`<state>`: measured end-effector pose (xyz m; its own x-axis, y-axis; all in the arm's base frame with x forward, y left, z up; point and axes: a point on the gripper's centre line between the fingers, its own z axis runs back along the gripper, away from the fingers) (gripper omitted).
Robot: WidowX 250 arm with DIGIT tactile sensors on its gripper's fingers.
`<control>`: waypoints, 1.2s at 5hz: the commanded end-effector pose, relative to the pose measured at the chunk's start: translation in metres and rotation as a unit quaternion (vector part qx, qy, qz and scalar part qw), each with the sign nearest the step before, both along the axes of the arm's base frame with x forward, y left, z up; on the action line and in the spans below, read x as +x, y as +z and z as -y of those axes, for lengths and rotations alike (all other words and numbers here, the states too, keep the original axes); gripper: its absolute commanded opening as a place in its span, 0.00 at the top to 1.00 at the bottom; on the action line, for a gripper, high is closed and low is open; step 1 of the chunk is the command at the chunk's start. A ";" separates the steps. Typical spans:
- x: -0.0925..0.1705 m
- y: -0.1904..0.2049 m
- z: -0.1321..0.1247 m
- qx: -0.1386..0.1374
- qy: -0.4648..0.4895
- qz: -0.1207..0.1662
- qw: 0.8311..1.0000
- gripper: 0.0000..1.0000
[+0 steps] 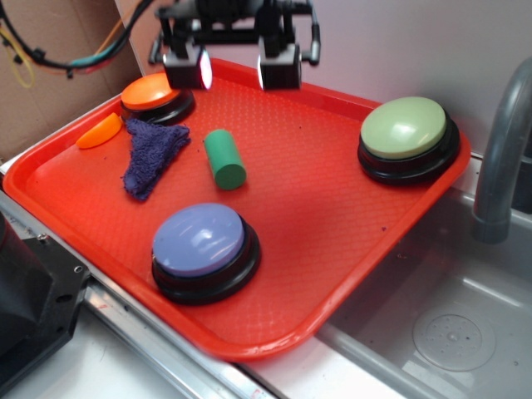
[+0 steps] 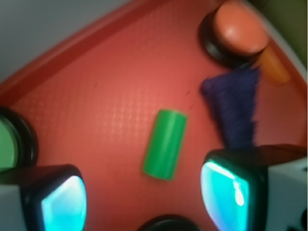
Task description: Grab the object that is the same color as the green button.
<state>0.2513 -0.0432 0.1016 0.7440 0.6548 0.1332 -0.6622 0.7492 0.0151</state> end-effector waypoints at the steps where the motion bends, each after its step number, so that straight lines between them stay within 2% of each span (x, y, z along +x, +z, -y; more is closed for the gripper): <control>1: -0.007 -0.041 -0.029 -0.097 0.029 0.010 0.995 0.00; 4: -0.007 -0.041 -0.029 -0.097 0.029 0.010 0.995 0.00; 5: -0.004 -0.072 -0.037 -0.086 0.040 -0.005 0.995 0.00; 6: -0.004 -0.094 -0.030 -0.072 0.039 -0.039 0.996 0.00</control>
<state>0.2477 -0.0196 0.0132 0.6927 0.7210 -0.0170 -0.7209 0.6916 -0.0443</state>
